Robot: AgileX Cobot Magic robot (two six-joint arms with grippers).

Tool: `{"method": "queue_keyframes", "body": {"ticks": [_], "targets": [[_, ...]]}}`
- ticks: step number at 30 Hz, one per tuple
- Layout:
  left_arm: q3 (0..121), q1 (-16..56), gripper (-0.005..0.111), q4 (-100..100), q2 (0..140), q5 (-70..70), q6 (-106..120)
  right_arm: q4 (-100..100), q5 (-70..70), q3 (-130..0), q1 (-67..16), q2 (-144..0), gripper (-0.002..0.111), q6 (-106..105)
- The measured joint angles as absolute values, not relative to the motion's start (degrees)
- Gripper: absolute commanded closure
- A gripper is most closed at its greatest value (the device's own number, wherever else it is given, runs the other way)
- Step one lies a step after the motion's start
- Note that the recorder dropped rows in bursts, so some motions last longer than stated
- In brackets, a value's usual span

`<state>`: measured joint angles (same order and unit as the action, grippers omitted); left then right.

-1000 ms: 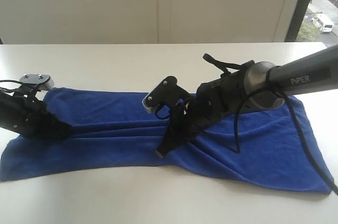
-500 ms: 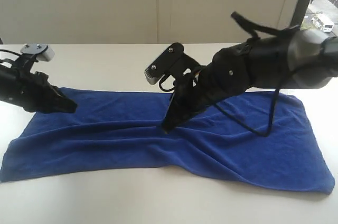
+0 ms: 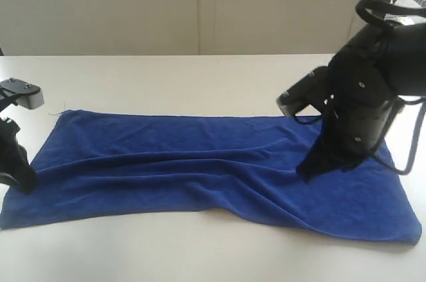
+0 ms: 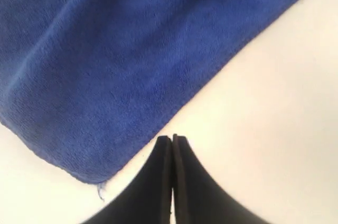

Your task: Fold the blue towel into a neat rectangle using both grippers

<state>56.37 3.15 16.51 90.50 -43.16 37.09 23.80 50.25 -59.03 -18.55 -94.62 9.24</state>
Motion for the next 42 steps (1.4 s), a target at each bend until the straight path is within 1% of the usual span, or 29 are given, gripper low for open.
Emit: {"method": "queue_keyframes", "body": {"ticks": [7, 13, 18, 30, 42], "targets": [[50.2, 3.2, 0.107, 15.3, 91.7, -36.4, 36.7, 26.7, 46.8, -49.5, -15.6, -94.6, 0.102, 15.1], [46.3, 3.2, 0.107, 14.9, 91.7, -28.7, 36.7, 31.9, 45.6, -47.7, -13.5, -94.6, 0.102, 22.3], [45.8, 3.2, 0.107, 14.1, 92.7, -26.1, 36.7, 33.2, 45.8, -46.8, -11.4, -94.6, 0.102, 23.8], [45.1, 3.2, 0.107, 13.9, 95.2, -23.4, 36.7, 37.5, 43.1, -43.7, -9.6, -97.0, 0.102, 28.4], [45.8, 3.2, 0.107, 12.7, 97.2, -25.5, 36.6, 38.1, 43.8, -43.6, -8.9, -101.1, 0.102, 29.5]]}}
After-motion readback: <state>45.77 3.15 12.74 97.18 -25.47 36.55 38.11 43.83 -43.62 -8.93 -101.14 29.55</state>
